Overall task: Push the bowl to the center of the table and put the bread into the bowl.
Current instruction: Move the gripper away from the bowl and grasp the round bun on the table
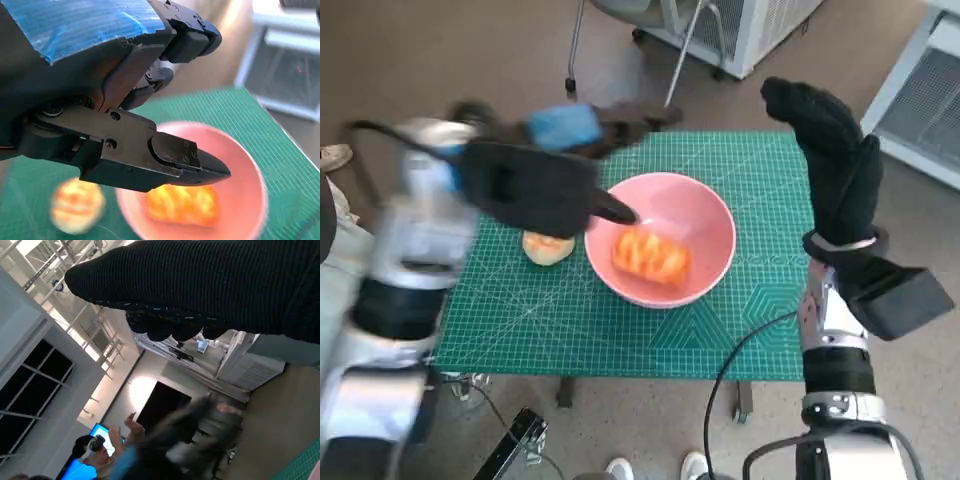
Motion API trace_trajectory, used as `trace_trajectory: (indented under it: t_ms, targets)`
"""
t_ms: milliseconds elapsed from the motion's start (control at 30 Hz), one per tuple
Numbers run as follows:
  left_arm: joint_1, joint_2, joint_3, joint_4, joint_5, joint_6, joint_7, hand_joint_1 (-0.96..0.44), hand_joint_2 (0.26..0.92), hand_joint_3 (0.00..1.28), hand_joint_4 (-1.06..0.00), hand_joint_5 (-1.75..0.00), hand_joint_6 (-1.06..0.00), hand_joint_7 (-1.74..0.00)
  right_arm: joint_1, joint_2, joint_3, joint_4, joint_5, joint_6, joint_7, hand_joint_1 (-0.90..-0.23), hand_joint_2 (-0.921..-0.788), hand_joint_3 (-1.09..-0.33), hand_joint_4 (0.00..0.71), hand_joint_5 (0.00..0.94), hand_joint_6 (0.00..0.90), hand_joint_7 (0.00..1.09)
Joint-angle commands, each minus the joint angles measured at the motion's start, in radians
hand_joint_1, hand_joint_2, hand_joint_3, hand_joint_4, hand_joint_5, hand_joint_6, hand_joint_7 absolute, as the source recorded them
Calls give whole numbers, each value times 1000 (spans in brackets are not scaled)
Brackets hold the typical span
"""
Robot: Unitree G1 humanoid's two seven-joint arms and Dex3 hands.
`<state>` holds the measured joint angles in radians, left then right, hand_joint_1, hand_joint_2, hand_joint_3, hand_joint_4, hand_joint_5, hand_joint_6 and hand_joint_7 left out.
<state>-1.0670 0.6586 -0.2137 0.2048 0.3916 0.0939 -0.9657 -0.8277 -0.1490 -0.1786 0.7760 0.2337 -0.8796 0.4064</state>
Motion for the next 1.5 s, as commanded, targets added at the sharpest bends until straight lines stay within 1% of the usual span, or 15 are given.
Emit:
trace_trajectory:
  t_ms: [33, 133, 233, 333, 533, 733, 767, 800, 833, 867, 900, 1000, 1067, 1233, 1500]
  targets:
    - [49, 94, 35, -44, 5, -18, 8, -33, 861, 12, 1, 1, -135, -62, -4, 5, 3, 20, 14, 10, 22, -583, -921, -699, 360, 5, 47, 813]
    - [69, 133, 36, -41, 21, -38, 26, 17, 869, 16, 1, 1, -158, -65, -6, 4, 1, 24, 20, 9, 31, -574, -921, -701, 360, 5, 47, 811]
    - [97, 179, 31, -26, 47, -69, 45, 35, 874, 18, 1, 1, -169, -66, -8, 6, 0, 27, 24, 8, 37, -570, -921, -703, 360, 5, 47, 810]
    - [118, 204, 24, -18, 68, -75, 52, 56, 879, 22, 1, 1, -178, -63, -9, 6, -1, 30, 25, 6, 42, -568, -921, -706, 359, 4, 46, 810]
    - [158, 232, 3, -22, 115, -39, 41, 92, 887, 33, 1, 1, -181, -53, -14, 4, -3, 41, 31, 10, 52, -570, -921, -705, 359, 4, 44, 809]
    - [199, 228, -29, -70, 184, 25, 41, 107, 884, 47, -2, -1, -185, -45, -14, 5, 0, 43, 28, 14, 51, -572, -921, -704, 359, 4, 44, 809]
    - [210, 226, -34, -75, 192, 25, 48, 108, 827, 159, -3, -1, -191, -35, -14, 7, 1, 42, 28, 16, 50, -573, -921, -703, 359, 4, 44, 808]
    - [217, 225, -37, -79, 198, 25, 52, 104, 728, 347, -3, 0, -197, -24, -14, 7, 1, 42, 29, 18, 51, -576, -921, -702, 358, 3, 44, 808]
    - [225, 222, -42, -80, 205, 22, 58, 103, 685, 429, -3, 0, -199, -20, -14, 8, 2, 40, 28, 19, 50, -577, -921, -702, 357, 3, 44, 808]
    - [231, 220, -45, -81, 209, 19, 62, 104, 622, 546, -5, -1, -202, -14, -14, 8, 3, 39, 27, 20, 49, -580, -921, -701, 356, 2, 45, 808]
    - [237, 216, -50, -77, 215, 13, 69, 104, 582, 621, -6, -1, -205, -10, -13, 8, 4, 38, 26, 20, 50, -581, -921, -700, 355, 2, 45, 808]
    - [255, 203, -69, -54, 228, -19, 101, 107, 544, 684, -14, -2, -213, -6, -13, 7, 7, 35, 19, 20, 46, -589, -921, -693, 355, 2, 47, 807]
    - [260, 193, -86, -29, 241, -43, 126, 101, 542, 683, -20, -3, -216, -5, -13, 5, 9, 34, 17, 22, 45, -591, -921, -694, 354, 1, 47, 807]
    - [263, 172, -127, 54, 274, -107, 185, 80, 569, 616, -65, -8, -235, -7, -10, 3, 11, 28, 21, 23, 51, -587, -921, -698, 353, 0, 40, 806]
    - [232, 133, -193, 237, 331, -213, 285, 51, 596, 535, -122, -9, -269, -11, -11, -7, 8, 32, 26, 24, 58, -578, -921, -703, 351, 0, 34, 808]
